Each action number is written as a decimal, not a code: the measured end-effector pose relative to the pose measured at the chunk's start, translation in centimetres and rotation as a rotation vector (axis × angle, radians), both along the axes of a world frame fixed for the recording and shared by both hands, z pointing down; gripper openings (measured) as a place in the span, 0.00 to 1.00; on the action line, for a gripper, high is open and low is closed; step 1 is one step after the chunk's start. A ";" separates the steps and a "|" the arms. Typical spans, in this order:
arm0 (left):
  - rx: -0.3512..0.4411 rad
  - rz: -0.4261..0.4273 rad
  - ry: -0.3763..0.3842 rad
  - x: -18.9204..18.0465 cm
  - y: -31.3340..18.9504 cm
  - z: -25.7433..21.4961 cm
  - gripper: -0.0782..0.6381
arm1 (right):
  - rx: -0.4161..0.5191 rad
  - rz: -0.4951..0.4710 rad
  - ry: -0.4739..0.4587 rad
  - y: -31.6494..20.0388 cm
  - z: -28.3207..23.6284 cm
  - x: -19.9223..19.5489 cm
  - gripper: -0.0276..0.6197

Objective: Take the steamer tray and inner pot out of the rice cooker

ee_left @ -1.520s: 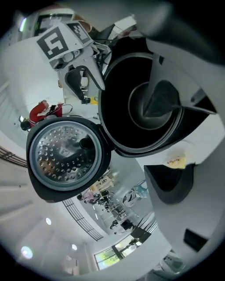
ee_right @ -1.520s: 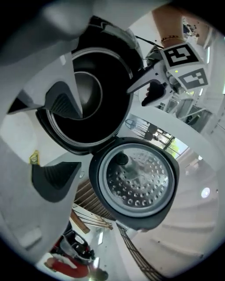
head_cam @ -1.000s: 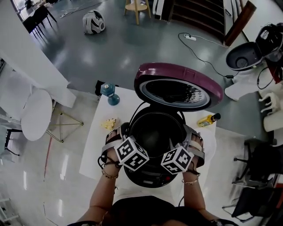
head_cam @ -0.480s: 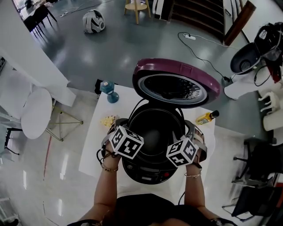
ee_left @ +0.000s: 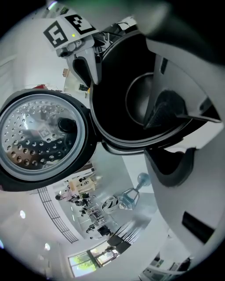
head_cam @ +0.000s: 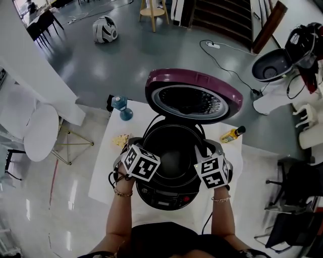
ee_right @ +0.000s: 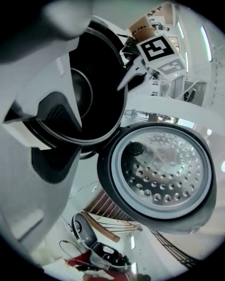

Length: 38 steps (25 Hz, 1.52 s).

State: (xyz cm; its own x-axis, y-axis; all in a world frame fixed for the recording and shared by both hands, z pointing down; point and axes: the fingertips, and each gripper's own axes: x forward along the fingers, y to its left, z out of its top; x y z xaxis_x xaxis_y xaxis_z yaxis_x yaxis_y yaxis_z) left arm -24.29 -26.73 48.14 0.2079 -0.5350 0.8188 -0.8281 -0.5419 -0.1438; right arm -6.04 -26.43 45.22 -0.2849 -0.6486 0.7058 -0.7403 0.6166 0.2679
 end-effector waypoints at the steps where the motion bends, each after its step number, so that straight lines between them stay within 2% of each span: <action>1: 0.003 -0.003 -0.006 -0.1 0.0 0.0 0.30 | 0.011 0.007 -0.037 0.0 -0.5 -0.1 0.19; 6: 0.013 -0.031 0.025 -0.3 0.1 -0.4 0.27 | 0.050 0.076 -0.273 -0.4 -2.2 0.2 0.15; 10: 0.006 -0.046 0.074 -0.2 0.0 -0.5 0.26 | 0.053 0.123 -0.382 -0.5 -2.4 0.5 0.13; 15: 0.021 -0.045 0.076 -0.1 0.1 -1.3 0.25 | 0.048 0.142 -0.483 -0.5 -3.2 0.5 0.12; 20: 0.051 -0.069 0.209 -0.3 0.7 -4.6 0.20 | 0.075 0.124 -0.628 -0.2 -5.7 0.4 0.11; 24: 0.105 -0.105 0.218 -0.4 1.2 -6.5 0.19 | 0.092 0.124 -0.755 0.0 -7.5 0.6 0.10; 29: 0.143 -0.149 0.293 -0.3 2.1 -8.4 0.17 | 0.119 0.123 -0.824 0.9 -9.3 0.9 0.09; 33: 0.210 -0.175 0.329 -0.6 2.5 -10.5 0.15 | 0.137 0.093 -0.872 1.5 -10.8 0.8 0.09; 38: 0.285 -0.189 0.324 -0.5 3.5 -13.2 0.15 | 0.155 0.034 -0.924 2.5 -12.9 0.8 0.09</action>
State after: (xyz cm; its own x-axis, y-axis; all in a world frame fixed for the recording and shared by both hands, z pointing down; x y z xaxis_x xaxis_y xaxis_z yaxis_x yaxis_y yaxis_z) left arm -24.83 -23.19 34.97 0.3054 -0.7822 0.5431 -0.9353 -0.3533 0.0171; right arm -5.25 -23.89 32.28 -0.6687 -0.7346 0.1145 -0.7176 0.5974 -0.3579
